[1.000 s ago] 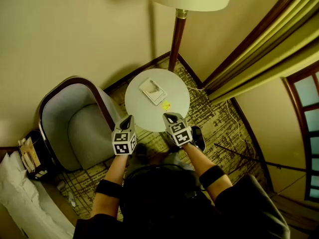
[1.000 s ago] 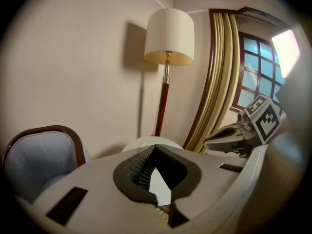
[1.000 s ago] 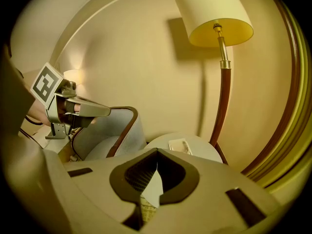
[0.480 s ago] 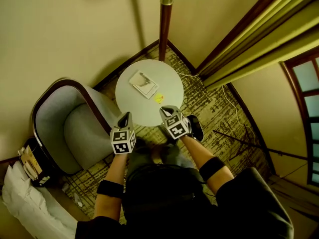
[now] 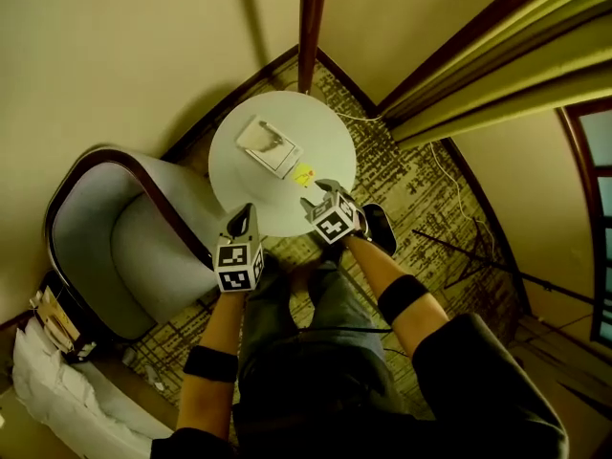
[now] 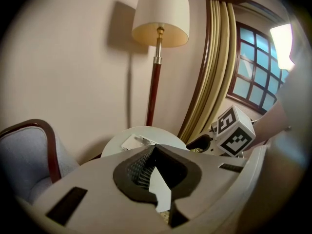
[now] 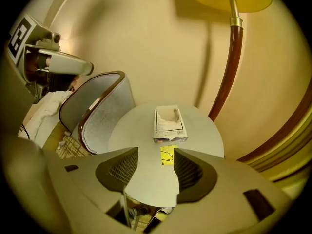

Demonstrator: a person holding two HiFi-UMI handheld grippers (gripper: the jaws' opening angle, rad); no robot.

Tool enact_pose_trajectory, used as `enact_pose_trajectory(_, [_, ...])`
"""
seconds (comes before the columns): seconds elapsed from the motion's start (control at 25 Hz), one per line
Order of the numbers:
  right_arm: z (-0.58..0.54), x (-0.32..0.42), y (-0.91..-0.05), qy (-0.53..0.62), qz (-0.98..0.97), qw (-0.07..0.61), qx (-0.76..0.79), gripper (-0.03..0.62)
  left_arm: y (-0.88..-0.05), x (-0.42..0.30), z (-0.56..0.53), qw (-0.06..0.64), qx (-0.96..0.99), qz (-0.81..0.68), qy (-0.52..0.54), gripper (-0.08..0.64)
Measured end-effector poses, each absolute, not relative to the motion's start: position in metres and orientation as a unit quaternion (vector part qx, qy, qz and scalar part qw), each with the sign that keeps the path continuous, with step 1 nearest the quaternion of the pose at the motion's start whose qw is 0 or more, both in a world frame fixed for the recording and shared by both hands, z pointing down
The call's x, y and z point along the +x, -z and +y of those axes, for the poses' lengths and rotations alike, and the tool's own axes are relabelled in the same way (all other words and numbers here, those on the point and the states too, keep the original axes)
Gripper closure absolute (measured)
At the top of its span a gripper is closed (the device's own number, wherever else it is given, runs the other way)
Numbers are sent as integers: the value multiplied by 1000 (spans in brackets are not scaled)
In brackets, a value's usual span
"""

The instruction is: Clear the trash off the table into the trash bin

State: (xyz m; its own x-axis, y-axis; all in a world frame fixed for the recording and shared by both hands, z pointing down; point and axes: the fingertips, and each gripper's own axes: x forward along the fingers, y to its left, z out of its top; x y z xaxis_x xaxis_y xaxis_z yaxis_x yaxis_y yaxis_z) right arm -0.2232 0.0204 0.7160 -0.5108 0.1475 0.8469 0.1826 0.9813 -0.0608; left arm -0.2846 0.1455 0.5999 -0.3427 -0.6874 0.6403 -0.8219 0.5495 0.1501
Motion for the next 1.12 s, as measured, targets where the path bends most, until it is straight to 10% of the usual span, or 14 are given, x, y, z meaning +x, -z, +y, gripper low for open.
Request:
enact_pose_trajectory(0.28, [6, -245, -789, 17, -849, 520, -88, 265, -647, -302, 129, 345, 470, -807, -96, 560])
enact_pose_trajectory(1.12, [-8, -262, -877, 2, -819, 563, -109, 264, -695, -308, 114, 374, 476, -793, -71, 560])
